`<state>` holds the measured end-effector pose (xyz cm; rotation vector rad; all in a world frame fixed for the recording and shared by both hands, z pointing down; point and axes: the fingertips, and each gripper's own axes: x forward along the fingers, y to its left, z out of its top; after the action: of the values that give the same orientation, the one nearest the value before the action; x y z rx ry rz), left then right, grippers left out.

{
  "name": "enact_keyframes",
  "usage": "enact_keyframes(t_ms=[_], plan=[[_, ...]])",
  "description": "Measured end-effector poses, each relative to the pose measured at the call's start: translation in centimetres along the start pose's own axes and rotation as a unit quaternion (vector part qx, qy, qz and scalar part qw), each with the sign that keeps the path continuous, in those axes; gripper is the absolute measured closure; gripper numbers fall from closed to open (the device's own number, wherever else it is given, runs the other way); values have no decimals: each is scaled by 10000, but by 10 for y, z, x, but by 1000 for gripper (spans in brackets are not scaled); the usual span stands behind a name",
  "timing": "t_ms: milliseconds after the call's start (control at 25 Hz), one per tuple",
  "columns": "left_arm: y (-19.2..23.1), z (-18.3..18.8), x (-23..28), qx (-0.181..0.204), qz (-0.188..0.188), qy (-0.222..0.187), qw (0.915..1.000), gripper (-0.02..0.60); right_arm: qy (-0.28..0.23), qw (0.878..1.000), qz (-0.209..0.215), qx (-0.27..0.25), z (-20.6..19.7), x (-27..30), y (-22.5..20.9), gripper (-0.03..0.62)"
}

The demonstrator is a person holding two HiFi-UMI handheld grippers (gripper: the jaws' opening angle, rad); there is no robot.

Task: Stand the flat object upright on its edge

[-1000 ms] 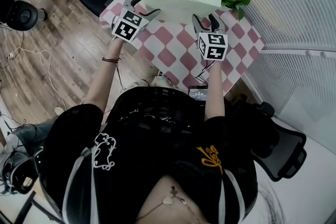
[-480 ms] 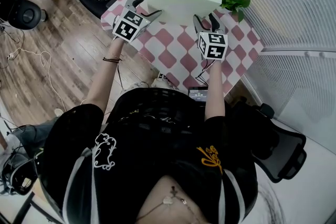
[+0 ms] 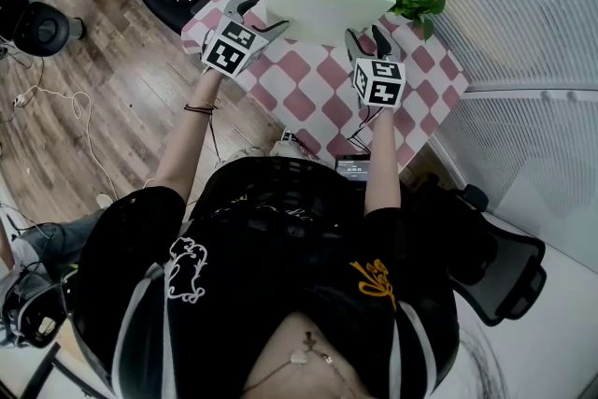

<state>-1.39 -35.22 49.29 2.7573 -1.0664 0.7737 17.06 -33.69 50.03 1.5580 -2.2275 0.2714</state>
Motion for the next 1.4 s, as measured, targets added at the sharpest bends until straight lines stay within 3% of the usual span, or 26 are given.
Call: enact_keyframes(t_ms=[480, 760, 1040, 1160, 1400], plan=[[-31, -1, -33, -141, -178, -297, 9993, 249, -141, 9992, -132, 345, -2, -35, 12, 341], [-62, 0, -68, -126, -365, -485, 9981, 249, -456, 9978, 25, 483, 8, -66, 58, 341], [-91, -26, -113, -311, -452, -593, 9967, 254, -600, 9966, 252, 499, 6, -98, 120, 367], [-101, -41, -137, -391, -420, -646, 9963, 298, -588, 9965, 329, 488, 0, -113, 148, 388], [-109, -66, -184, -575, -445, -862, 9936, 444, -645, 9963, 320, 466, -9, -140, 199, 428]])
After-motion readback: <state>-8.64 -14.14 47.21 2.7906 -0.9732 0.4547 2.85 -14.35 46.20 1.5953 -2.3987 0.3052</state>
